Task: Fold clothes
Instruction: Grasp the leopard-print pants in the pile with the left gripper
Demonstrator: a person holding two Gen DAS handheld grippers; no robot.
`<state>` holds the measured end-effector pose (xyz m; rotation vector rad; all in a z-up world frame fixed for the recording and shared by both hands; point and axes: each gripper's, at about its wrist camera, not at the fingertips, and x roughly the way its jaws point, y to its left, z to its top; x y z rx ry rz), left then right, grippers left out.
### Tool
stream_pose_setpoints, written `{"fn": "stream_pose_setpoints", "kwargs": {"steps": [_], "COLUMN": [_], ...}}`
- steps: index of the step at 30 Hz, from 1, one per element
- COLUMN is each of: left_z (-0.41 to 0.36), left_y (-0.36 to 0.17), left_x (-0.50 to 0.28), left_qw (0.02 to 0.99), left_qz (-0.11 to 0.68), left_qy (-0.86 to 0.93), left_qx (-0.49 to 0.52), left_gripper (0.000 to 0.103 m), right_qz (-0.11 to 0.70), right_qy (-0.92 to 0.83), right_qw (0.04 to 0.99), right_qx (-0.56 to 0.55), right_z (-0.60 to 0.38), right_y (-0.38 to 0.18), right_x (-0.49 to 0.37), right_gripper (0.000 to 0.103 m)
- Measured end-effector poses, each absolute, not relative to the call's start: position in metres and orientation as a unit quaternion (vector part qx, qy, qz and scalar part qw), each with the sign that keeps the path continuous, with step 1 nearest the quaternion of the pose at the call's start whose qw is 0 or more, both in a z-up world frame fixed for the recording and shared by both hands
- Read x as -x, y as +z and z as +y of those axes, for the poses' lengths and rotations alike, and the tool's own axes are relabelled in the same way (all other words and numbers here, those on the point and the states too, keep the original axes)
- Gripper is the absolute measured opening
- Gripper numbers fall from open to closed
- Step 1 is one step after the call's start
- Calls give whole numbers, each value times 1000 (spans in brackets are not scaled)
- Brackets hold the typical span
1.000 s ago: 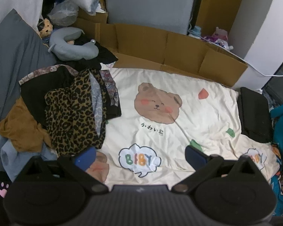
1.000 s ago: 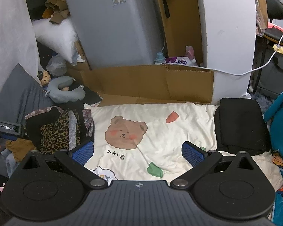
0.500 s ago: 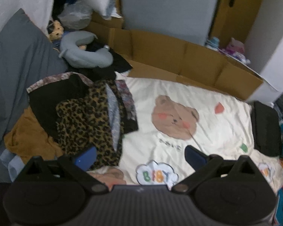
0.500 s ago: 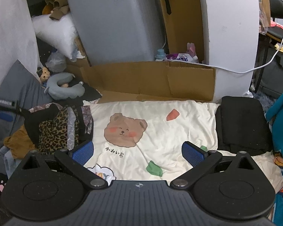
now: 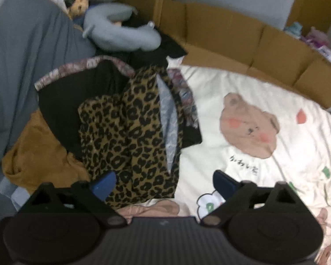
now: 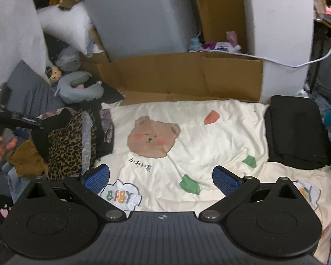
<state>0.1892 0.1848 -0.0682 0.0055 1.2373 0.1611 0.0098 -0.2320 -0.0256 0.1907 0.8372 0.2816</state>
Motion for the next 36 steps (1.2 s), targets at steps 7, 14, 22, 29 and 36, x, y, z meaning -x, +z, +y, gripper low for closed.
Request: {"fn": "stream_pose_setpoints", "kwargs": {"steps": [7,14,22,29,36], "left_z": [200,218,222,221,215], "left_y": [-127,-175,-195,-215,-213], "left_x": [-212,-230,-240,-244,-232], "left_qw": [792,777,778,779,791], "left_qz": [604,620,618,615,603], "left_qy": [82,105,107,112,91], "left_qx": [-12,-16,-27,-43,-53], "left_gripper": [91,88,80,36,1], "right_qz": [416,436,443,438,447], "right_qy": [159,162,172,173,166], "right_qw": [890,880,875,877,872], "right_qx": [-98,-101,-96,-93,-110], "right_z": [-223,-221,-214,-209,-206], "right_y": [-44,-59,-67,-72,-98], "right_x": [-14,-13,-10,-14,-26], "right_gripper": [102,102,102,102,102]}}
